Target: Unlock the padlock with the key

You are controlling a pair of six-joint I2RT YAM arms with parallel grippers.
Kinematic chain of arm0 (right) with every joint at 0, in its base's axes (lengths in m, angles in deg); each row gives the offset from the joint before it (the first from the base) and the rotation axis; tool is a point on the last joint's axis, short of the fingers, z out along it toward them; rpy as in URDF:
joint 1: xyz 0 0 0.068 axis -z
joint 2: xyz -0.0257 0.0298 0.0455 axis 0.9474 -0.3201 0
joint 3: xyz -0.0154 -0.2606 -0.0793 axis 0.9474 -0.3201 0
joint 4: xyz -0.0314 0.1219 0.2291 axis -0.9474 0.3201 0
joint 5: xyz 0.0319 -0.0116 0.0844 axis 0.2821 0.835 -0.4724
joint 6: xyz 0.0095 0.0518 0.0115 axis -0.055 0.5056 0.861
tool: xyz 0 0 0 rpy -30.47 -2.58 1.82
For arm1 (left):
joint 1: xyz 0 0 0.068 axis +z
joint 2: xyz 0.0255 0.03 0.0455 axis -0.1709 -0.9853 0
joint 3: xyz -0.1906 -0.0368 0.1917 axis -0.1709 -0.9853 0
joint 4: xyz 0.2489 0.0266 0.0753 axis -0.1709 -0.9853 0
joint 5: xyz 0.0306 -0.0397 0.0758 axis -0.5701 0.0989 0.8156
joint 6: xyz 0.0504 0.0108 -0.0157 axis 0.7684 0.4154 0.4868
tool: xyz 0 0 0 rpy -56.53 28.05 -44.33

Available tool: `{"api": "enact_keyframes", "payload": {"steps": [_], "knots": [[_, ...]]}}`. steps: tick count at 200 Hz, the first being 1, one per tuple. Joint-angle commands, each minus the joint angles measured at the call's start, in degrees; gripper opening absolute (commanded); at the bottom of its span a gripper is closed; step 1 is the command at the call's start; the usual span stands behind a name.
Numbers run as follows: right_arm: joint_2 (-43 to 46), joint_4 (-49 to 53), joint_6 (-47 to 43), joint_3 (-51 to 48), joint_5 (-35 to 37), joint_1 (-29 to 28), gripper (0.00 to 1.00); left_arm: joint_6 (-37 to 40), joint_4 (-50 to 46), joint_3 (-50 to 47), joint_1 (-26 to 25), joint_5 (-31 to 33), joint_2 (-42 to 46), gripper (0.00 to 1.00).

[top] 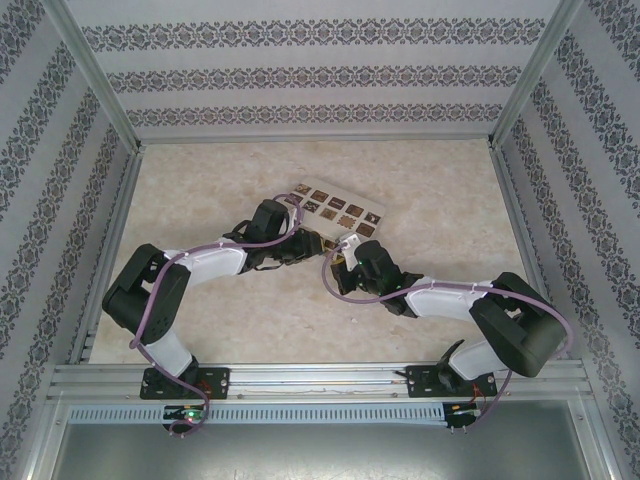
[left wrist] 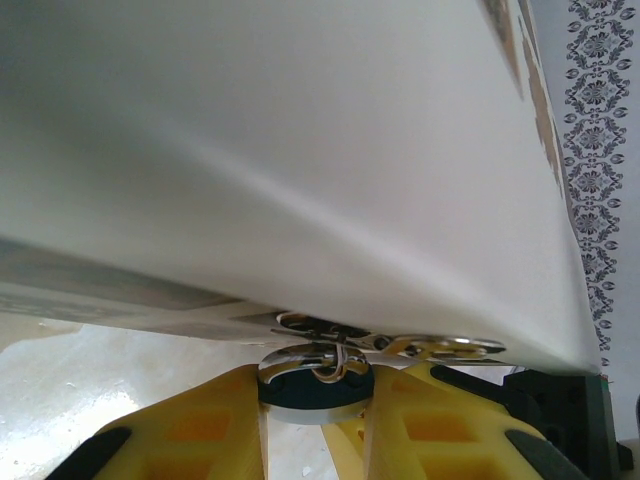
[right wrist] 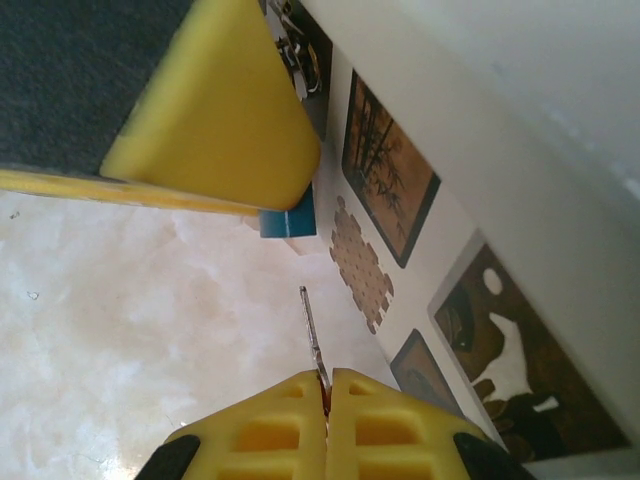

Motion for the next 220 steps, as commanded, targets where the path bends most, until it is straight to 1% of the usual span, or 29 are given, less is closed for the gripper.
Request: {"api": "enact_keyframes", "payload": {"steps": [1,96,220], "knots": [[0.7,-1.3,-0.7,1.4,0.5,0.2,0.0,-1.7,0.8,1.8,-0.9,-1.6,2.1,0.25],[0.7,-1.8,-0.7,2.9,0.2,0.4,0.0,-2.0,1.1,2.2,-1.0,-2.3,1.4,0.25],[-2.2,-3.4,-0.3,4.9,-0.1,0.5,0.0,-3.3,1.5,2.5,-1.4,-2.8,1.1,0.25]]}}
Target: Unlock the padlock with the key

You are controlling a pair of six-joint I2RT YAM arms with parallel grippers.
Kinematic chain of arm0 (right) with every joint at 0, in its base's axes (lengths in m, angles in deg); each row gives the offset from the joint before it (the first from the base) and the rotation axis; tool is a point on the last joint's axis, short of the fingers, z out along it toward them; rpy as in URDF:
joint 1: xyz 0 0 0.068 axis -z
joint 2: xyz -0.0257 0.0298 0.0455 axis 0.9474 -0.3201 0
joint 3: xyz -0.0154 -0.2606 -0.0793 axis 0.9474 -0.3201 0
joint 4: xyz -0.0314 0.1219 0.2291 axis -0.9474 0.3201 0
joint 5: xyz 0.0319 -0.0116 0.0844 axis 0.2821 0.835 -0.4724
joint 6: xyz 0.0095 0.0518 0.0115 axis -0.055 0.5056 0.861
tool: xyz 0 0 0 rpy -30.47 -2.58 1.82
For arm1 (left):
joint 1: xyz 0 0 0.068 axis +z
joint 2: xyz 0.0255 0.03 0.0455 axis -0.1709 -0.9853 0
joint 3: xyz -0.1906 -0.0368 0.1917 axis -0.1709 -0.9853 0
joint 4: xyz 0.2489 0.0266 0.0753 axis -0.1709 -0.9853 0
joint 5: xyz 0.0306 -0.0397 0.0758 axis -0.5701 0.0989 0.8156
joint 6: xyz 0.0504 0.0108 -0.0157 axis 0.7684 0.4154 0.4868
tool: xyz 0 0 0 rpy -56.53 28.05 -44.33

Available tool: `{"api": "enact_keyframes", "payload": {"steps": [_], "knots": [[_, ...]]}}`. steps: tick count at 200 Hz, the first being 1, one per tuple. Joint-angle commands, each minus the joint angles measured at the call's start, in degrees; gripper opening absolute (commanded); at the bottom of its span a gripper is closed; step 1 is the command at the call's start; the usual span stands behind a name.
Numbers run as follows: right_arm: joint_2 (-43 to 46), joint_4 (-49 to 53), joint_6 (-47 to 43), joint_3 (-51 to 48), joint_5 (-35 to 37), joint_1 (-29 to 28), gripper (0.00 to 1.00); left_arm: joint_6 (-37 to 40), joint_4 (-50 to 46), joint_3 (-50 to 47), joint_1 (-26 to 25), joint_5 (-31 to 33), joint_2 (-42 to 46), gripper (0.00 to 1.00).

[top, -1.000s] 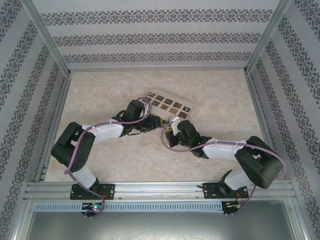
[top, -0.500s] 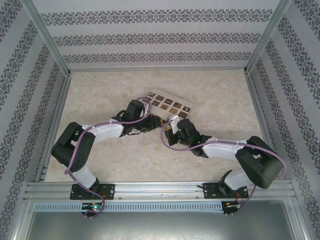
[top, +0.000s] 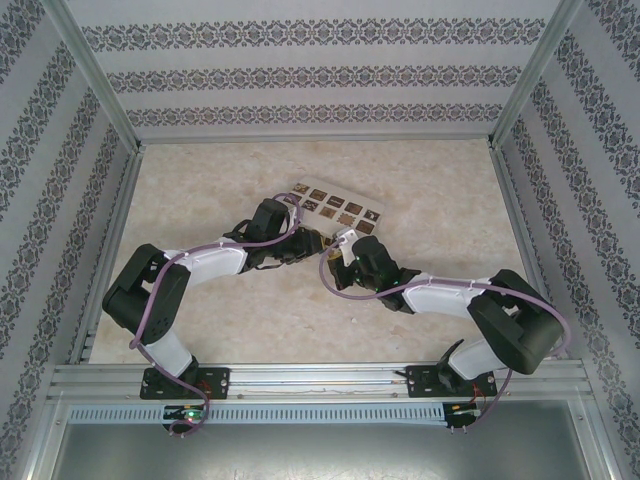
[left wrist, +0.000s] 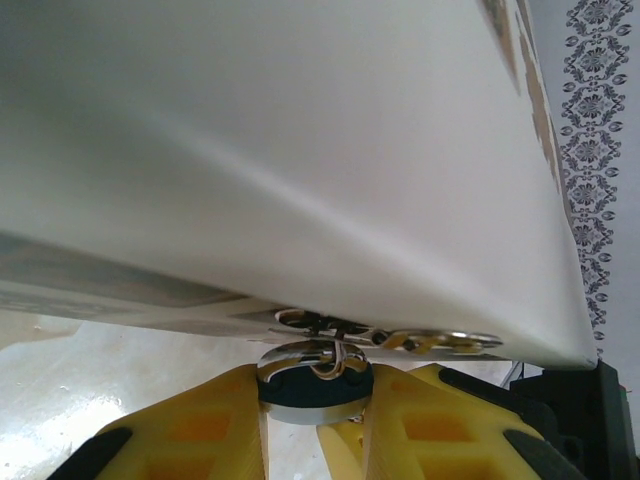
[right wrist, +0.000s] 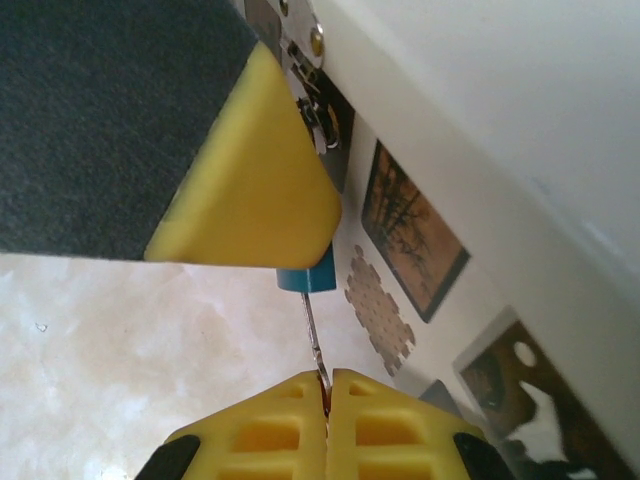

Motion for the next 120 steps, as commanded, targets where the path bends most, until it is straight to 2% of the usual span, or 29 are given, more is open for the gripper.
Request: {"api": "enact_keyframes", "payload": {"steps": [1,53,120], "knots": [[-0.9,-3.4,-0.1,2.3,0.0,0.4,0.0,-1.7,1.5,2.1,-1.3,-3.5,1.1,0.25],[-0.5,-7.0,1.9,1.0,0.3,1.4,0.0,-1.9,1.3,2.3,-1.4,-3.4,1.1,0.25],[-1.0,-10.6,4.2,0.1,-3.8,3.4,0.0,-3.1,2.5,2.5,-1.4,-4.3,0.7,0.25]]}}
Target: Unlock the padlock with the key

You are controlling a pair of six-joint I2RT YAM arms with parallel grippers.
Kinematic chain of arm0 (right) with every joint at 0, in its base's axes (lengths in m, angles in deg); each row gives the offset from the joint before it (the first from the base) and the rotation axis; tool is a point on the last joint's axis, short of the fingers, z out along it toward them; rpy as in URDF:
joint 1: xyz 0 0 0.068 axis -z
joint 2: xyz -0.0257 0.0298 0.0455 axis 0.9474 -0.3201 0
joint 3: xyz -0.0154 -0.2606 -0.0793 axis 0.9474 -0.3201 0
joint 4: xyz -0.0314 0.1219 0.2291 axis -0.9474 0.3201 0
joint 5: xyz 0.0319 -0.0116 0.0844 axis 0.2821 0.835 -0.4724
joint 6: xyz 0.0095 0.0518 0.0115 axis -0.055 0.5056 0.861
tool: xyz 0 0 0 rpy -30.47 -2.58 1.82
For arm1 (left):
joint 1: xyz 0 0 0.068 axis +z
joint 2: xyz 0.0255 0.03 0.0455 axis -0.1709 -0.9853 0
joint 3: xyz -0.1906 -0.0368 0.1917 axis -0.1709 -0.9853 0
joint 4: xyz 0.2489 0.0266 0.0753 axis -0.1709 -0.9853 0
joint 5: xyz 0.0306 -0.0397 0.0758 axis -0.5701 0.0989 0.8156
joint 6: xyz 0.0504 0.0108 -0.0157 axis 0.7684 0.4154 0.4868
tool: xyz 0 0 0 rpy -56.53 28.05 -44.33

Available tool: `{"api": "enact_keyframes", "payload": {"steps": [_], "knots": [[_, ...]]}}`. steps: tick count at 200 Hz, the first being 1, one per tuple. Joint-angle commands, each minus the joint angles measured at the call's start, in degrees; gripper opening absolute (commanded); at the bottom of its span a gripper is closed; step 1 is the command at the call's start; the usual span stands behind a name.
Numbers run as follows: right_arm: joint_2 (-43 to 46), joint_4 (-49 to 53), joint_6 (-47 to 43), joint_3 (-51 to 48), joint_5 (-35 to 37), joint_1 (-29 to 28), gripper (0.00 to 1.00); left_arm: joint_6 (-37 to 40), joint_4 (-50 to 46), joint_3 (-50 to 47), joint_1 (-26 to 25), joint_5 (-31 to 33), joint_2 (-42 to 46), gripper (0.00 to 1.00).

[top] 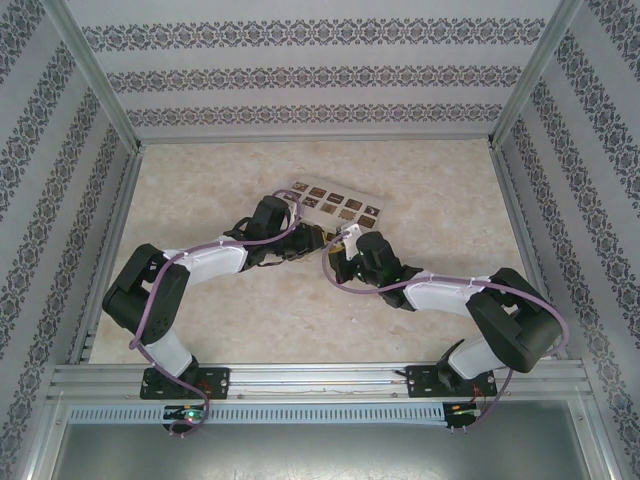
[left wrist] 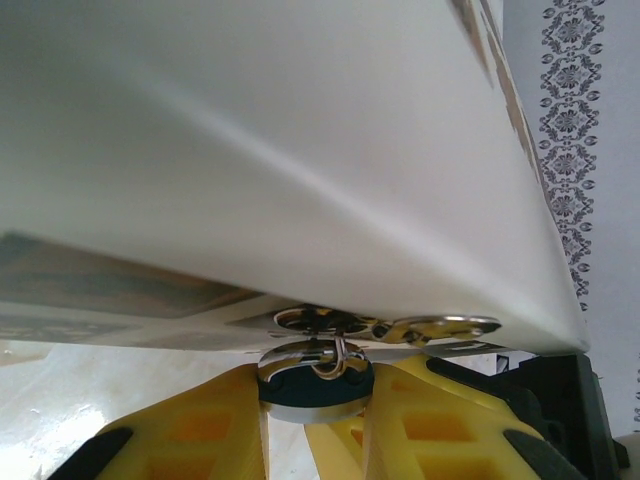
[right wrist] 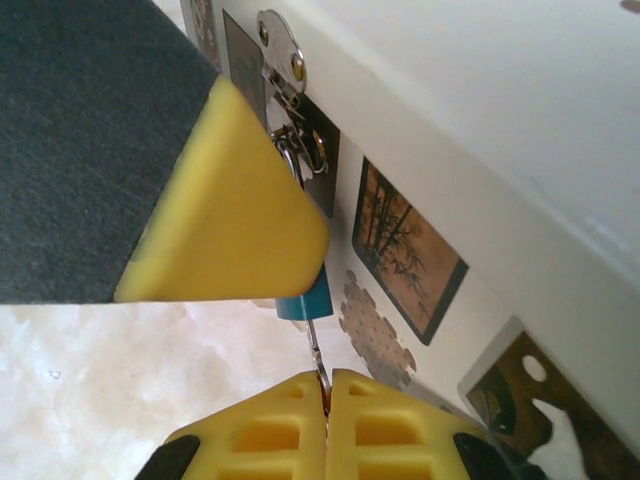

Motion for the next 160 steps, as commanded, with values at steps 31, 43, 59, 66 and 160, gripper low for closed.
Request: {"api": "enact_keyframes", "payload": {"steps": [31,43,59,66,160], "knots": [[-0.8,-10.6,1.6,0.0,-2.5,1.3,0.0,-2.1,1.5,1.5,-1.4,-5.1,0.6,0.25],[-0.7,-11.9,1.6,0.1,-3.2,1.8,0.0,-2.2,1.4,1.5,-1.4,-5.3,0.6,0.25],[-0.7,-13.2,1.4,0.6,-4.4,2.4,0.0,-2.4,1.3,1.4,-1.6,-5.6,0.7,0.25],[-0.7,-13.5,1.3,0.8,-4.8,2.7,0.0,-2.5,1.2,1.4,-1.6,-5.8,0.7,0.25],[-2.4,-17.4,1.2,8.3,-9.0,4.6,0.0,-3.5,1.5,1.8,-1.9,-8.4,-0.2,0.25]]}}
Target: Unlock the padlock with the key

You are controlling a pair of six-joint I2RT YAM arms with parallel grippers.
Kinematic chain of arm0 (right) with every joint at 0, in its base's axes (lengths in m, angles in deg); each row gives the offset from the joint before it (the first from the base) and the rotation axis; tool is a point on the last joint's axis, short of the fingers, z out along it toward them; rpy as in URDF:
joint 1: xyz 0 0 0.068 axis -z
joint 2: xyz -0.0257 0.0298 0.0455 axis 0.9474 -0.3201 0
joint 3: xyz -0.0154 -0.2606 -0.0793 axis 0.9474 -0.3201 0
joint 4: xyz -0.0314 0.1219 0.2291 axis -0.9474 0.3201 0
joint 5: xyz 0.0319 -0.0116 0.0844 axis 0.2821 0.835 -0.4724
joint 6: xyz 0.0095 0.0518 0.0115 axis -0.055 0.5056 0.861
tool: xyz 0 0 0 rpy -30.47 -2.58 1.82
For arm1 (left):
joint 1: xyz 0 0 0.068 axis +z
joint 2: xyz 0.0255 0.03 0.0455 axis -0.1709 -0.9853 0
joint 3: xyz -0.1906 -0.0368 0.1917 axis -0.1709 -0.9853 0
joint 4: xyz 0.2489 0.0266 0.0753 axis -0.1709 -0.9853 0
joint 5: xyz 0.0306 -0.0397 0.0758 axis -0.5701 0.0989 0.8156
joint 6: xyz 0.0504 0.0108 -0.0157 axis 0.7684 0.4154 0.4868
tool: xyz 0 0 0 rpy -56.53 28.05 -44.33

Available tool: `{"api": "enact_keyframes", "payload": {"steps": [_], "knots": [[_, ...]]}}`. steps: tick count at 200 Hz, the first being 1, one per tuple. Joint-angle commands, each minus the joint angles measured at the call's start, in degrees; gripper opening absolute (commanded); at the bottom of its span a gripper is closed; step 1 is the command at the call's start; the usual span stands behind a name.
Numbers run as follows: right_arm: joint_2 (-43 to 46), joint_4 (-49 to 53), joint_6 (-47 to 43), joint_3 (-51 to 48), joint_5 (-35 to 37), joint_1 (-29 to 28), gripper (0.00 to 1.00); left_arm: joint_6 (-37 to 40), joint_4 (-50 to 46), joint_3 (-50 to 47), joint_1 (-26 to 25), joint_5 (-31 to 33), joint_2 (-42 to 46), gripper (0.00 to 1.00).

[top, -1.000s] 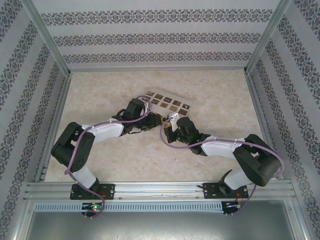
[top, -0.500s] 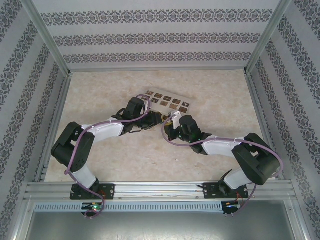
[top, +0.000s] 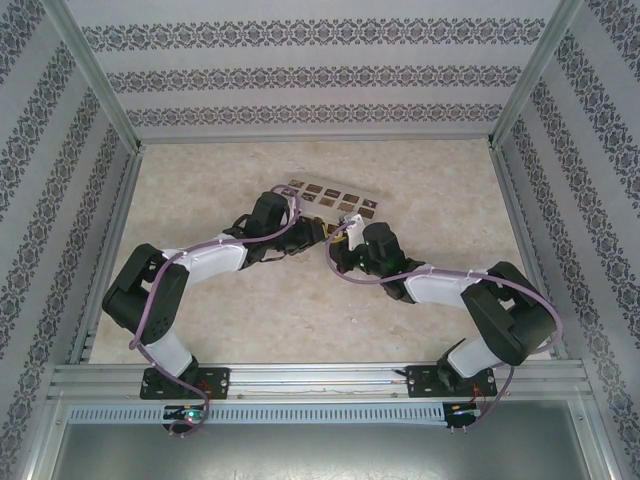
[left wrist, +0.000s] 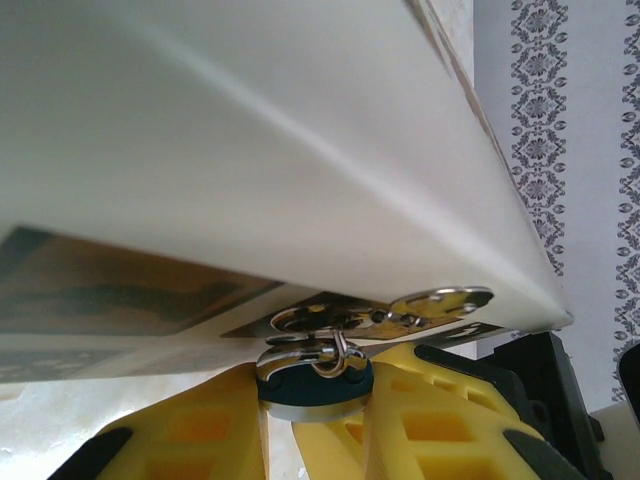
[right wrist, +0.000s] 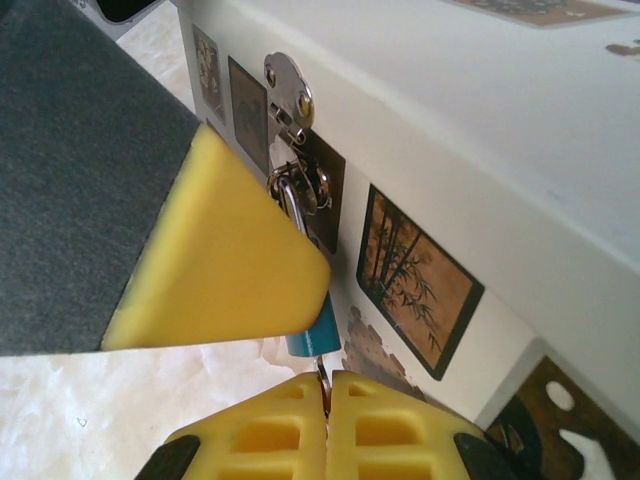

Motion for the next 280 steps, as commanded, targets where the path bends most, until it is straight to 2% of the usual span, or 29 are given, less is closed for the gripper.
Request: {"api": "enact_keyframes", "payload": {"steps": [1,129,173,230,280], "knots": [[0.2,-12.3,0.8,6.4,-2.0,0.6,0.0,-1.7,-0.6,0.8,-2.2,-9.1,-0.2,0.25],[-8.8,-15.1,5.1,0.3,-0.8,0.2,0.0,-5.5,7.5,-0.6,-2.0,-8.3,-7.5,0.26],[-11.3,-16.0,6.4,-1.1,-0.4,0.2,0.0,-6.8,10.3,-2.0,-1.9,-7.4,-8.7,0.32],[-13.4,-15.5,8.1,-3.0,-0.8,0.2,0.0,-5.3,7.9,-4.8,-0.8,-4.2,-4.5,0.43],[-12.8,-13.4,9.2,-3.1,-2.3,0.3,0.0,-1.1,2.6,-8.3,0.8,1.0,5.0,0.5]]}}
